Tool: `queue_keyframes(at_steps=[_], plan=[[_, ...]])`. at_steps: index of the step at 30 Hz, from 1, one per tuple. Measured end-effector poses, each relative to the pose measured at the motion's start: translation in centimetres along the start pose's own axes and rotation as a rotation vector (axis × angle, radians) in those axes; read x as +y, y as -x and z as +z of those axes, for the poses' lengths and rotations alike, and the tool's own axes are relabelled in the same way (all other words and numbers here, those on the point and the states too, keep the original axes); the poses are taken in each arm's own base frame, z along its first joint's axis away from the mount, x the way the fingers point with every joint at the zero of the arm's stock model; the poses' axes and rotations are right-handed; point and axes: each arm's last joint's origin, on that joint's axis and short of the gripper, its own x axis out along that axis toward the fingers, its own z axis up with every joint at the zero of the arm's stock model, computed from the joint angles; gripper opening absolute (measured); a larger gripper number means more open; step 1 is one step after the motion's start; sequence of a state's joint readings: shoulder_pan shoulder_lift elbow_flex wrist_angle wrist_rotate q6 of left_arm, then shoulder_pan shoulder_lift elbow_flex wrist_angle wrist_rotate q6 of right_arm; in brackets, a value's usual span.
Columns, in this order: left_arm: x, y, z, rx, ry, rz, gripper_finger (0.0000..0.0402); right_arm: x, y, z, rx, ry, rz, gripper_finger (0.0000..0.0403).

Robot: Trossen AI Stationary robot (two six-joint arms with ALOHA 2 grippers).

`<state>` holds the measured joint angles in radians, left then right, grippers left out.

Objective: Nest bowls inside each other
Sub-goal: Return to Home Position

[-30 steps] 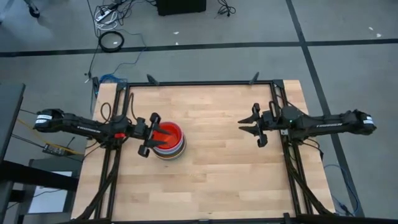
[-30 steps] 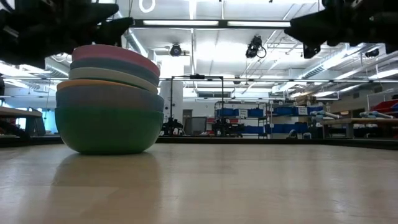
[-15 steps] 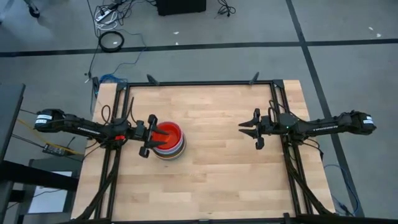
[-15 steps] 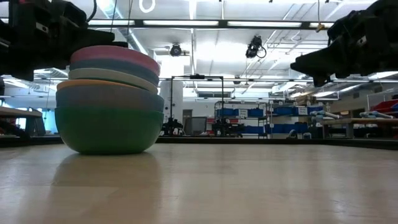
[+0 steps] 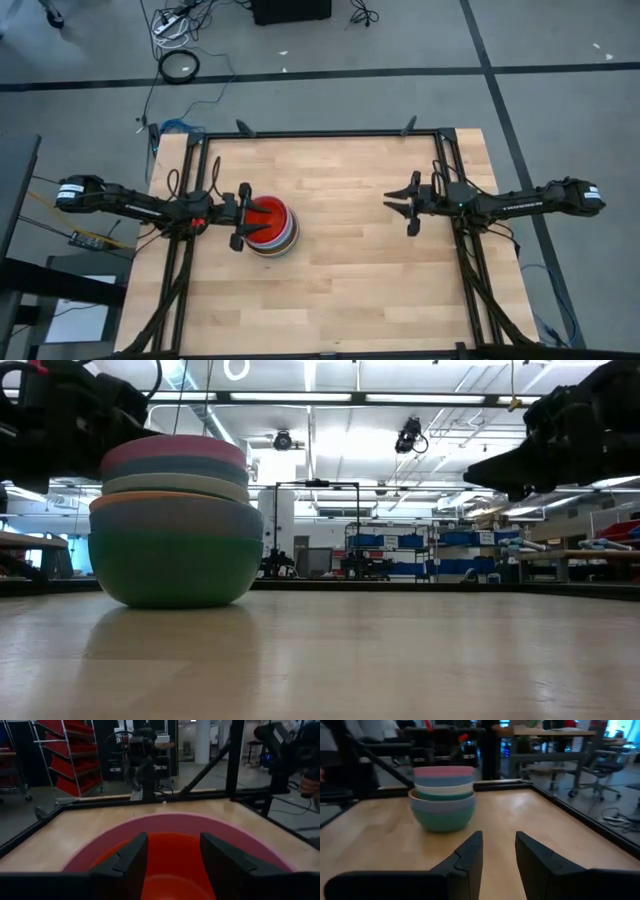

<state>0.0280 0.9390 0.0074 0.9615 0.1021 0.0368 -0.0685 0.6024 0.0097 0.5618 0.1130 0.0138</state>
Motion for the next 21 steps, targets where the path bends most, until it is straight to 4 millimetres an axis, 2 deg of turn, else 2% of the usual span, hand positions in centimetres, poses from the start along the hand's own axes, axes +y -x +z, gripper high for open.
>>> queue_keyframes(at_steps=[5,11,13,17,19,21], plan=[[0.0,0.0,-0.2,0.016,0.012,0.000,0.0188,0.0,-0.1,-0.3,0.023,0.002,-0.008,0.0106],[0.0,0.1,1.1,-0.111,0.066,-0.016,0.0188,0.1,-0.1,-0.2,0.020,-0.015,0.015,0.0106],[0.0,0.0,2.5,-0.225,0.118,-0.026,0.0188,0.1,-0.1,-0.2,0.014,-0.020,0.030,0.0106],[0.0,-0.6,6.9,-0.445,0.183,-0.122,0.0188,0.1,-0.1,-0.2,0.018,-0.056,0.036,0.0106],[0.0,-1.3,8.7,-0.422,0.203,-0.161,0.0188,0.1,-0.1,-0.2,0.019,-0.067,0.041,0.0106],[0.1,-2.3,10.5,-0.318,0.223,-0.170,0.0188,0.2,-0.1,-0.2,0.021,-0.073,0.061,0.0106]])
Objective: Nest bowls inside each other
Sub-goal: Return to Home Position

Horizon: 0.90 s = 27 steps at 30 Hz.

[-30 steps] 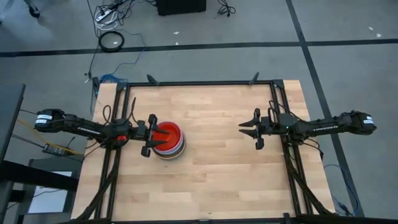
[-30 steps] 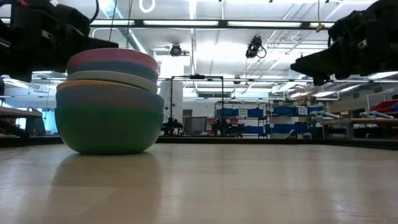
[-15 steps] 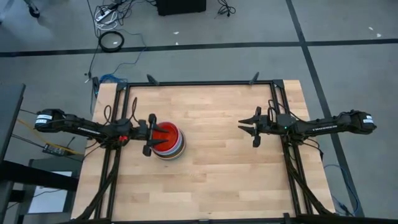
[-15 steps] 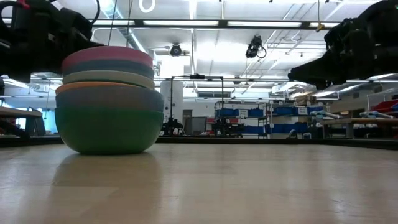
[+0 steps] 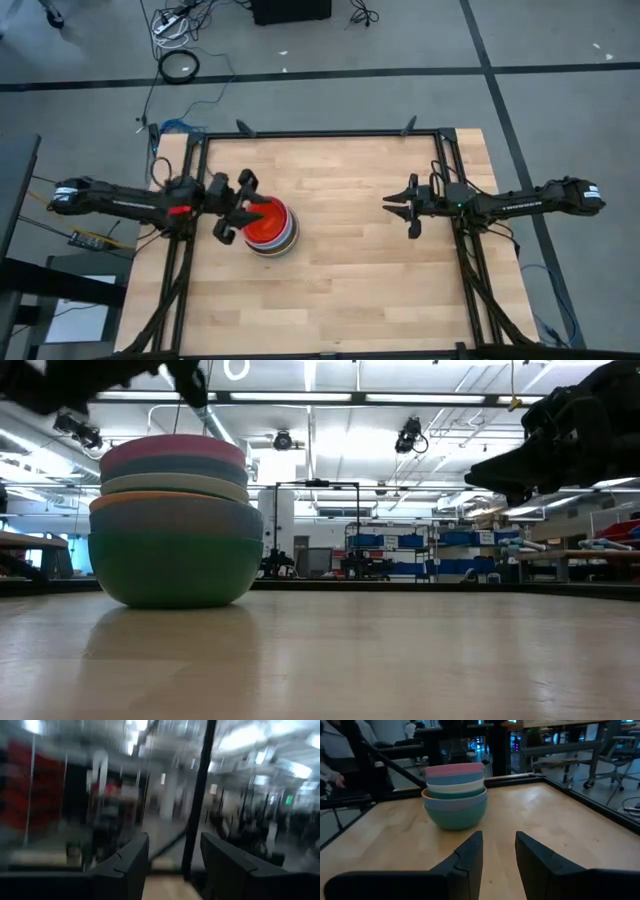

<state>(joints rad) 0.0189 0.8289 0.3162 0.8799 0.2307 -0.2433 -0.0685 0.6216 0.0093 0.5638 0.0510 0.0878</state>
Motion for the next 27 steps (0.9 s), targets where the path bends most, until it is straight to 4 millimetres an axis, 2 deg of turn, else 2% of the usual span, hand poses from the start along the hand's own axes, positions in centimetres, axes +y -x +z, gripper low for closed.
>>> queue_keyframes(at_steps=[5,8,10,13,18,23,27], plan=[[-0.8,-2.5,5.6,0.206,-0.057,0.046,0.0188,0.0,0.0,0.0,0.004,-0.005,0.005,0.0106],[-1.7,-2.4,8.6,0.230,-0.132,0.034,0.0188,0.0,0.0,-0.1,0.005,-0.001,0.005,0.0106],[-2.2,-1.5,9.7,0.245,-0.153,0.033,0.0188,0.0,0.0,0.0,0.003,-0.002,0.005,0.0106],[-2.8,0.6,10.8,0.236,-0.156,0.071,0.0188,0.1,0.0,0.0,0.003,-0.006,0.017,0.0106],[-3.6,2.8,11.8,0.215,-0.160,0.070,0.0188,0.1,0.0,0.0,-0.002,-0.006,0.026,0.0106],[-3.8,4.6,11.4,0.289,-0.145,0.099,0.0188,0.1,0.0,0.2,-0.019,-0.007,0.032,0.0106],[-3.8,5.4,10.6,0.263,-0.152,0.084,0.0188,0.1,0.0,0.2,-0.022,-0.002,0.033,0.0106]])
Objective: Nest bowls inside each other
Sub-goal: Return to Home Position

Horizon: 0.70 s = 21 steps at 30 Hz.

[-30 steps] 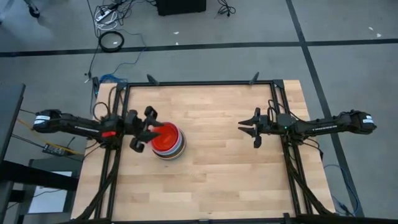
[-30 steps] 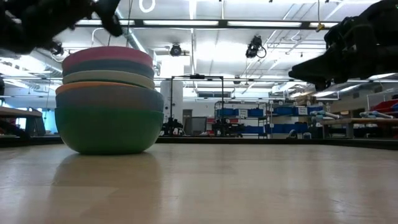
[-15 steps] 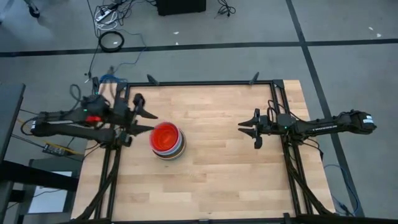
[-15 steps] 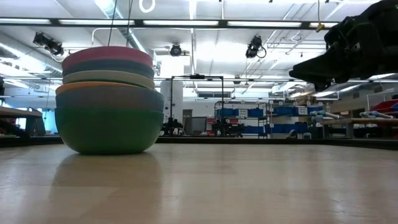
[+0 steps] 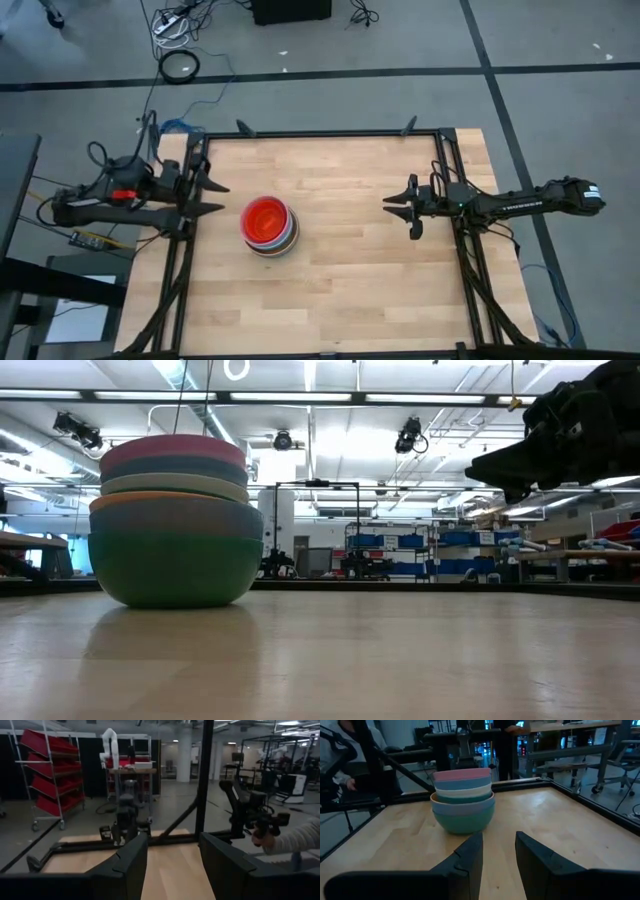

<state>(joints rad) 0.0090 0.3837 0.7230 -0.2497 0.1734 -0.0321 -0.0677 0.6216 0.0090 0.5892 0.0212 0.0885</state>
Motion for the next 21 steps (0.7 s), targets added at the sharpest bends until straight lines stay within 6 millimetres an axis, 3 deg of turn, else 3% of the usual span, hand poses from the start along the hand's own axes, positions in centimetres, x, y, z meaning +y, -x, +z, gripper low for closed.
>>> queue_keyframes(at_steps=[12,21], plan=[[-0.1,1.7,-5.7,-0.104,0.036,-0.009,0.0188,0.1,0.0,0.8,-0.077,0.019,0.007,0.0106],[0.1,0.9,-9.3,-0.045,0.013,-0.004,0.0188,0.1,0.0,0.9,-0.080,0.045,0.003,0.0106]])
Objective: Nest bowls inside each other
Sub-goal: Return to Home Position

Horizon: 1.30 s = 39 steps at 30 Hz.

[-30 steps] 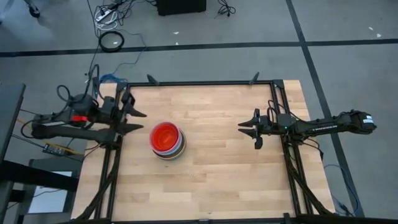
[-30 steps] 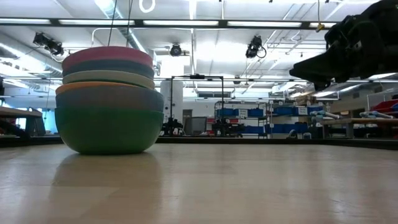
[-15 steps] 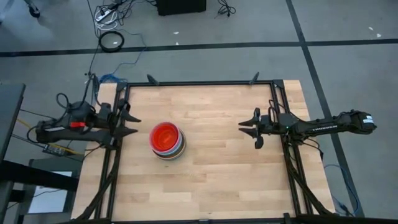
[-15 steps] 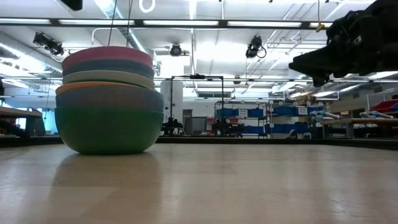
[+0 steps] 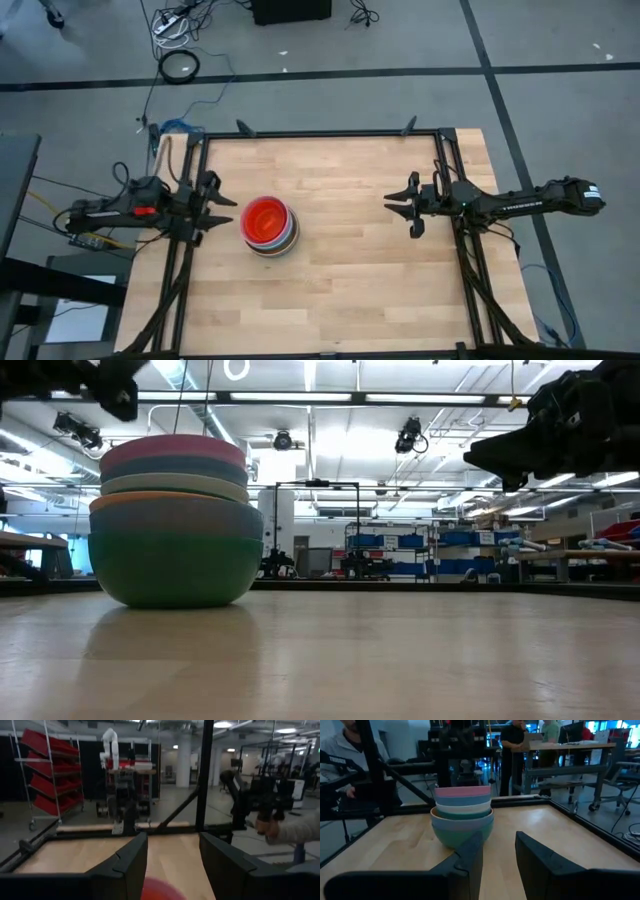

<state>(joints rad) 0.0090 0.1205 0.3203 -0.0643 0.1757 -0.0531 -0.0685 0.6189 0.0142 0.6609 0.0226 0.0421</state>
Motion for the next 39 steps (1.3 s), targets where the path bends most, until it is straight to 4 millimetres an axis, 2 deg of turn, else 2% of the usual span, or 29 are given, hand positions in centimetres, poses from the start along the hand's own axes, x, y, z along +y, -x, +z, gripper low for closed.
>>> queue_keyframes(at_steps=[7,12,25,32,39], plan=[[0.2,-0.5,-3.0,-0.027,0.000,-0.025,0.0188,0.1,0.3,1.3,-0.121,-0.038,0.020,0.0106],[0.1,-0.2,-3.3,-0.034,0.005,-0.034,0.0188,0.1,1.2,2.7,-0.245,-0.043,0.030,0.0106],[0.1,0.1,-4.0,0.036,0.009,-0.034,0.0188,0.1,2.9,3.5,-0.315,-0.058,0.039,0.0106],[0.1,0.1,-4.1,0.048,-0.016,-0.033,0.0188,0.1,3.2,2.9,-0.253,-0.052,0.034,0.0106],[0.2,0.1,-4.6,0.091,-0.024,-0.004,0.0188,0.0,3.4,1.5,-0.104,-0.018,0.018,0.0106]])
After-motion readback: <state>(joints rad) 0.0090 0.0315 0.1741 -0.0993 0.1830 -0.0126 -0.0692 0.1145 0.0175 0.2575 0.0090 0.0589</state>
